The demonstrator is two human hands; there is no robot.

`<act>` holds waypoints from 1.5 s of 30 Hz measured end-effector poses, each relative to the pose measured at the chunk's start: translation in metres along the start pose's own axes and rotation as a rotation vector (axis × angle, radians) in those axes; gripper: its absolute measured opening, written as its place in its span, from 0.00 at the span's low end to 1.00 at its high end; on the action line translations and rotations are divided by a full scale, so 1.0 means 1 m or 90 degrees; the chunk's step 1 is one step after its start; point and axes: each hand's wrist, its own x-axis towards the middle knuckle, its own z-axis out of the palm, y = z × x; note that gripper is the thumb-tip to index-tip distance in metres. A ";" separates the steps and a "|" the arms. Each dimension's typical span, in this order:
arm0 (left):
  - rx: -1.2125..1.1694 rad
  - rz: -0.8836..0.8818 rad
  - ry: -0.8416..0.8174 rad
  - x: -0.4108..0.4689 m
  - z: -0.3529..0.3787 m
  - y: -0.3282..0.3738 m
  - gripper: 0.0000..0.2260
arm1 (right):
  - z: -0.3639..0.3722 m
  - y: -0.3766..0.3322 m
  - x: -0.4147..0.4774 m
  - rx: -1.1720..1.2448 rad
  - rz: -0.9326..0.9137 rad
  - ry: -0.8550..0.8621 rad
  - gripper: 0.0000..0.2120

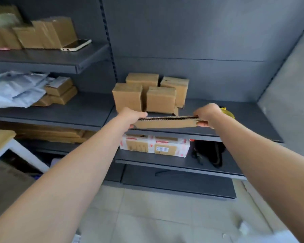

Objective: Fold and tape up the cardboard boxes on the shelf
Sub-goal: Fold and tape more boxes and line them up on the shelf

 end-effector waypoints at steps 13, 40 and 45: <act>-0.047 0.012 -0.119 0.051 0.134 0.085 0.37 | -0.109 0.019 0.091 -0.077 0.116 0.076 0.05; -0.046 -0.007 -0.172 0.146 0.202 0.157 0.35 | -0.125 -0.011 0.192 -0.377 0.098 0.019 0.43; -0.077 -0.037 -0.156 0.142 0.211 0.160 0.38 | -0.135 -0.022 0.193 -0.432 -0.044 -0.060 0.27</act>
